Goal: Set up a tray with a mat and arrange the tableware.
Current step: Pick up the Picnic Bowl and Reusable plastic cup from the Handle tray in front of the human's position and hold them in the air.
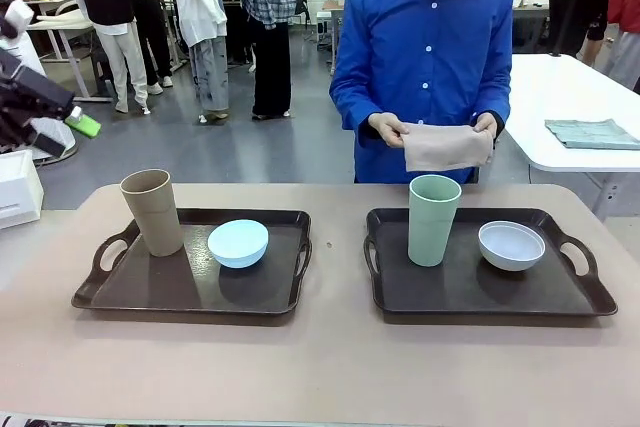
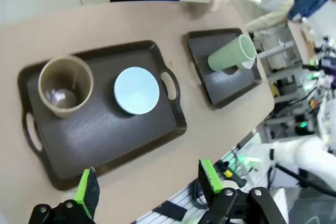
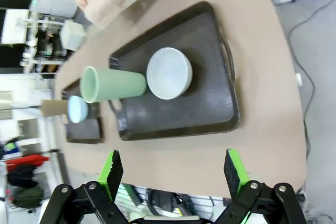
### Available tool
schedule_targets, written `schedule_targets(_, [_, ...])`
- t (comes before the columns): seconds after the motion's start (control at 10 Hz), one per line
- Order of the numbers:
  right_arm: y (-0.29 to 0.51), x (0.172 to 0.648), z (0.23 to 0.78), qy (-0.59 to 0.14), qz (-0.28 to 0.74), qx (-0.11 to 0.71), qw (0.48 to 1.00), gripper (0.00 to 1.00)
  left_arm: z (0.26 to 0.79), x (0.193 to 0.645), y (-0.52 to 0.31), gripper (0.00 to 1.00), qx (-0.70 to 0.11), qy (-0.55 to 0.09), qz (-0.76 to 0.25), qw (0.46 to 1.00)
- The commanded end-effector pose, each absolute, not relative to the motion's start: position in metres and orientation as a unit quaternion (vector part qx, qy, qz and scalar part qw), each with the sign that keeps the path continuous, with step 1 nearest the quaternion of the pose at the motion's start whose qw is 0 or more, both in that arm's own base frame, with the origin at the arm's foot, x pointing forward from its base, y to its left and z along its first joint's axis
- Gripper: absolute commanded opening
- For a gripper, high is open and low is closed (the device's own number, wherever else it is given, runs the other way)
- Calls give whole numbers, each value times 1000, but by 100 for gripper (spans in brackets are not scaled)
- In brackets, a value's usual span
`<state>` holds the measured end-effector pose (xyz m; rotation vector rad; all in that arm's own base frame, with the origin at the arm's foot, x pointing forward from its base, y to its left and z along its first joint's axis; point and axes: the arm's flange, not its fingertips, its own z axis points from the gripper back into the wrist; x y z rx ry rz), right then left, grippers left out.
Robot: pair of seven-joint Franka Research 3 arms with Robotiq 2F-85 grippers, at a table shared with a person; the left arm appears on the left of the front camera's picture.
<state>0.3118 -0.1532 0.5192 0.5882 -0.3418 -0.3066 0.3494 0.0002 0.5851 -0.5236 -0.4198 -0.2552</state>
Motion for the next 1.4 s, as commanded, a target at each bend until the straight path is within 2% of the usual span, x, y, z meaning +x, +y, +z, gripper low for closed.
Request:
schedule_targets(0.0, [-129,320,524,-121,-145,219,957,100,609,356,-25,100,-211,-234,-191,930])
schedule_targets(0.3, [-88,330,526,-85,-148,125,977,100,651,352,-96,100,-146,-267,-343,889])
schedule_targets(0.4, [-76,336,520,-76,-148,115,979,100,654,353,-121,100,-133,-294,-385,864])
schedule_targets(0.6, [-52,353,499,-69,-158,108,979,100,643,364,-171,100,-119,-294,-468,825])
schedule_targets(0.8, [-35,371,482,-65,-161,122,977,100,626,380,-211,100,-135,-292,-482,815])
schedule_targets(0.9, [-38,374,481,-67,-153,152,974,100,618,382,-207,100,-148,-315,-446,825])
schedule_targets(1.0, [-40,359,493,-61,-147,116,980,100,629,364,-207,100,-125,-286,-479,820])
schedule_targets(1.3, [-40,359,493,-61,-147,116,980,100,629,364,-207,100,-125,-286,-479,820])
